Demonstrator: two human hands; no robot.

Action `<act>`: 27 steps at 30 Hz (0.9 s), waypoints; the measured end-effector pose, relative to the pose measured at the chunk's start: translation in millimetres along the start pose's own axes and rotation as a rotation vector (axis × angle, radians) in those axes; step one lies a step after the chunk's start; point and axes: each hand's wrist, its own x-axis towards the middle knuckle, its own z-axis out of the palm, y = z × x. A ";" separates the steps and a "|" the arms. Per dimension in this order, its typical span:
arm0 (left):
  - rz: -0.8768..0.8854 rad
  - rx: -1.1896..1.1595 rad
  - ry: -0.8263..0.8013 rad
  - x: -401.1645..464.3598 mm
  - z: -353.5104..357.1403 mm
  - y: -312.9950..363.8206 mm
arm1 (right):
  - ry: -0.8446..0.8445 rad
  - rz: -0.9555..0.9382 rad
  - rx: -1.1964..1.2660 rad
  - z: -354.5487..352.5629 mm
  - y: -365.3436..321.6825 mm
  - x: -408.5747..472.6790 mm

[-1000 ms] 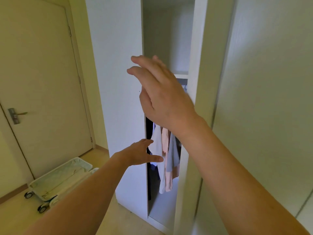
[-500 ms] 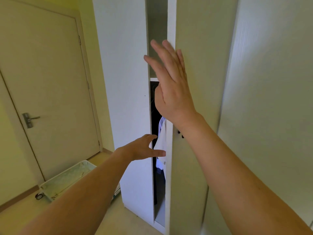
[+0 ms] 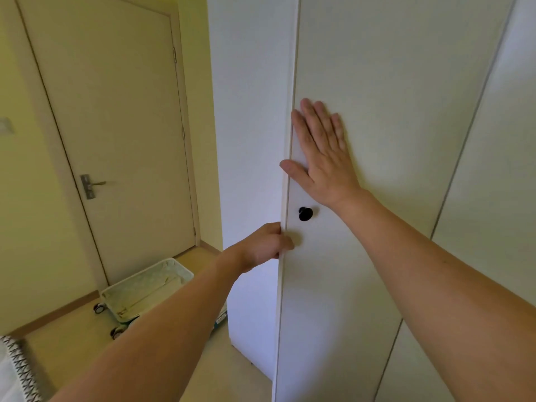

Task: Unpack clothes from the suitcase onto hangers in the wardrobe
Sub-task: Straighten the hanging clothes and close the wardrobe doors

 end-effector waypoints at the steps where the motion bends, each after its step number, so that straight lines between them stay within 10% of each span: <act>1: 0.014 -0.002 0.015 6.0 -3.9 -2.8 | -0.013 0.008 -0.019 7.9 1.8 1.4; 11: -0.082 0.516 0.415 91.2 -36.6 -19.7 | -0.200 0.166 -0.255 104.4 46.6 -29.8; 16: -0.108 0.884 0.364 148.6 -47.1 -21.2 | -0.284 0.180 -0.362 144.6 80.6 -42.1; 27: -0.194 0.868 0.309 260.6 -53.1 -30.8 | -0.286 0.236 -0.458 194.0 117.7 -44.8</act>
